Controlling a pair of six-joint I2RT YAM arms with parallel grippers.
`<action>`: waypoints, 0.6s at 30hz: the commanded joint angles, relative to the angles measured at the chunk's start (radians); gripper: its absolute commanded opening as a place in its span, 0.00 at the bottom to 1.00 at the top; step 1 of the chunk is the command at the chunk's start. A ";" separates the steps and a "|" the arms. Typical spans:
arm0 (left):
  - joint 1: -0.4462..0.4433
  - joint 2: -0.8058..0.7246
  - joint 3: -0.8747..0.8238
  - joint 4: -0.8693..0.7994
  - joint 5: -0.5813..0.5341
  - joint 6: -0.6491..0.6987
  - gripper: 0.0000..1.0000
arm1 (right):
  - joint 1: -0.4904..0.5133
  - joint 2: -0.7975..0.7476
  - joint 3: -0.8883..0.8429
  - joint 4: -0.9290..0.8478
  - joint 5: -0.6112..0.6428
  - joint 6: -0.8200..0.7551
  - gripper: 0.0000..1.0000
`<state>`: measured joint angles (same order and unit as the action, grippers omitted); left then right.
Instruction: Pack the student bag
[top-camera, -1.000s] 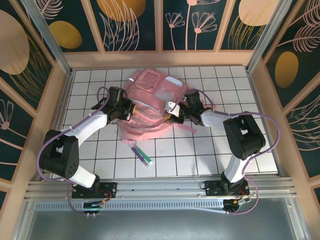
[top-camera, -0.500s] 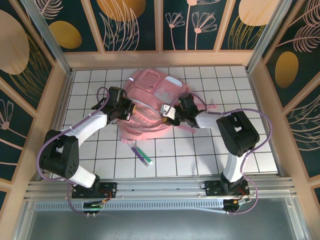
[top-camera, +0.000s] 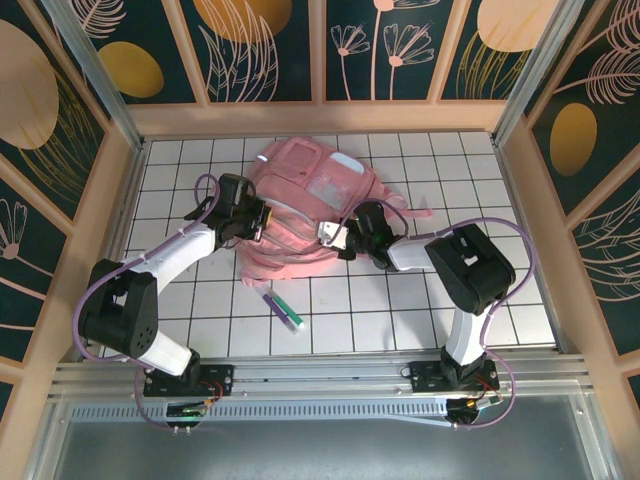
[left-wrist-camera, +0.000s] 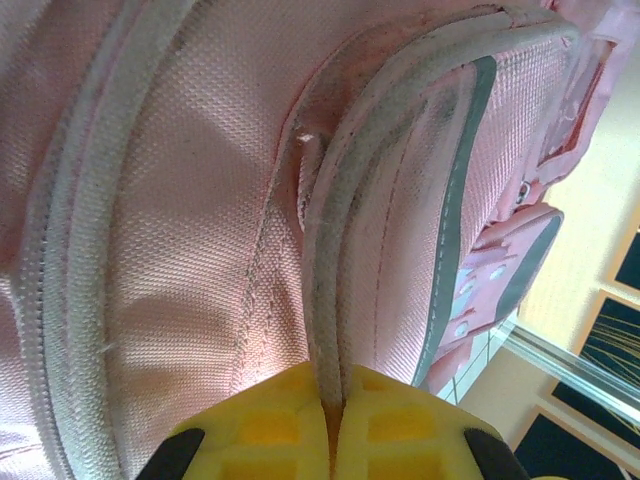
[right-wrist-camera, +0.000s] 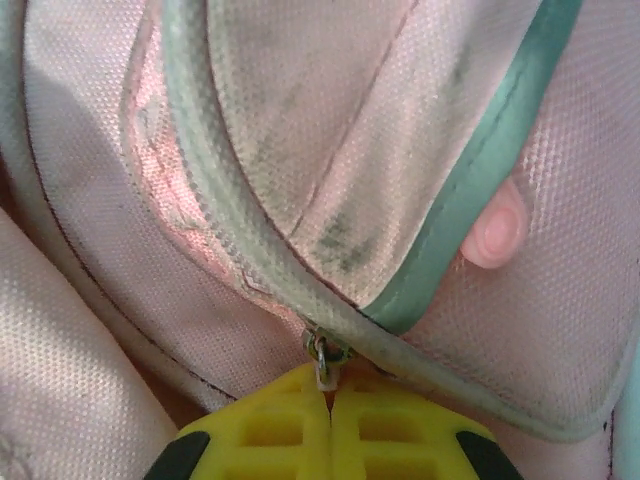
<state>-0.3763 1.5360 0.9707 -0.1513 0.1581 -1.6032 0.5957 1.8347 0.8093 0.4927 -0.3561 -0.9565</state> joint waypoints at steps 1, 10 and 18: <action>-0.039 -0.003 -0.018 0.055 0.101 -0.022 0.00 | 0.027 -0.013 -0.017 -0.012 -0.112 -0.098 0.01; -0.041 -0.006 -0.019 0.061 0.095 -0.023 0.00 | -0.016 -0.014 0.017 0.006 -0.288 0.111 0.22; -0.041 -0.011 -0.034 0.069 0.091 -0.032 0.00 | -0.034 -0.023 0.016 0.073 -0.253 0.244 0.15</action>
<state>-0.3801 1.5360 0.9504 -0.1295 0.1566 -1.6157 0.5503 1.8309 0.8135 0.4854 -0.5621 -0.7918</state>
